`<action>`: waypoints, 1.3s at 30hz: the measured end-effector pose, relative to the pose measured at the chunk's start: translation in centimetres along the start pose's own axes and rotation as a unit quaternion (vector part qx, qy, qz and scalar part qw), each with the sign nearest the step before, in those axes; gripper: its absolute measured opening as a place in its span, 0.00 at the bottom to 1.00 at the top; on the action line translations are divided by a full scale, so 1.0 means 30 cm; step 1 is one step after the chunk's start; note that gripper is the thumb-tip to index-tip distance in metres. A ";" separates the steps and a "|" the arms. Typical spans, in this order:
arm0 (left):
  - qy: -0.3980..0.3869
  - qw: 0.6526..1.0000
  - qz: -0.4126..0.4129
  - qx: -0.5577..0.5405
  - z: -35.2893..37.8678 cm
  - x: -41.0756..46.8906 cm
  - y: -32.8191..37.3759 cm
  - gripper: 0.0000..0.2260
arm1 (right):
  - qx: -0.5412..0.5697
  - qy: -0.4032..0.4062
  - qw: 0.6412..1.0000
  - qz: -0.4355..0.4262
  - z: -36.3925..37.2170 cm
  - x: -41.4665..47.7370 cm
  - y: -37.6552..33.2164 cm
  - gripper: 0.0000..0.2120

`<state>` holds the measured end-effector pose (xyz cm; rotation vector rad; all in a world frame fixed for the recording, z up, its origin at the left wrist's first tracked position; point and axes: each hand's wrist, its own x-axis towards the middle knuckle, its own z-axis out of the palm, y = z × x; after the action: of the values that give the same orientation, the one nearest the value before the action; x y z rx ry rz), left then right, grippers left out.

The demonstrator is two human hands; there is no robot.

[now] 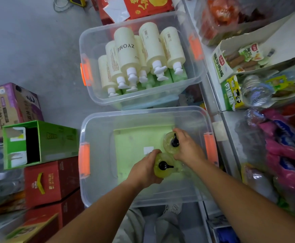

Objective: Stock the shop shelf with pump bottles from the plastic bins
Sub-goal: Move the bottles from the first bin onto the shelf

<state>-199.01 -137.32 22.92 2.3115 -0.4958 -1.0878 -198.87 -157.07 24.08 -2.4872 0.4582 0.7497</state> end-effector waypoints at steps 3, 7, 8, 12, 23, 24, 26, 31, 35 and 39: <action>0.019 0.998 -0.012 -0.057 -0.078 -0.041 0.003 0.40 | 0.016 -0.005 1.000 0.008 -0.046 -0.045 -0.028 0.48; 0.048 0.995 0.017 -0.087 -0.216 -0.100 0.051 0.40 | 0.049 0.012 0.999 0.008 -0.172 -0.146 -0.089 0.45; 0.057 0.994 0.028 -0.085 -0.255 -0.118 0.074 0.41 | 0.052 0.020 0.998 0.009 -0.214 -0.176 -0.108 0.44; 0.082 0.992 0.053 -0.085 -0.430 -0.205 0.206 0.41 | 0.093 0.062 0.994 0.018 -0.402 -0.318 -0.185 0.45; 0.077 0.976 0.170 -0.117 -0.875 -0.452 0.698 0.37 | 0.243 0.236 0.940 0.036 -0.885 -0.846 -0.250 0.46; 0.076 0.971 0.186 -0.128 -0.900 -0.478 0.748 0.37 | 0.251 0.252 0.934 0.038 -0.912 -0.900 -0.249 0.46; 0.068 0.962 0.223 -0.145 -0.942 -0.533 0.847 0.37 | 0.256 0.280 0.924 0.039 -0.958 -1.002 -0.246 0.46; 0.016 0.943 0.273 -0.190 -1.011 -0.686 1.070 0.28 | 0.268 0.333 0.903 0.049 -1.034 -1.265 -0.229 0.48; -0.018 0.924 0.306 -0.227 -1.006 -0.804 1.200 0.33 | 0.291 0.366 0.883 0.041 -1.083 -1.472 -0.189 0.39; -0.041 0.908 0.335 -0.248 -0.959 -0.937 1.321 0.31 | 0.297 0.399 0.867 0.039 -1.104 -1.655 -0.157 0.43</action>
<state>-197.38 -144.91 78.83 1.4800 -0.8503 -0.8340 -222.24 -162.91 78.88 -2.0668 0.9127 -0.4182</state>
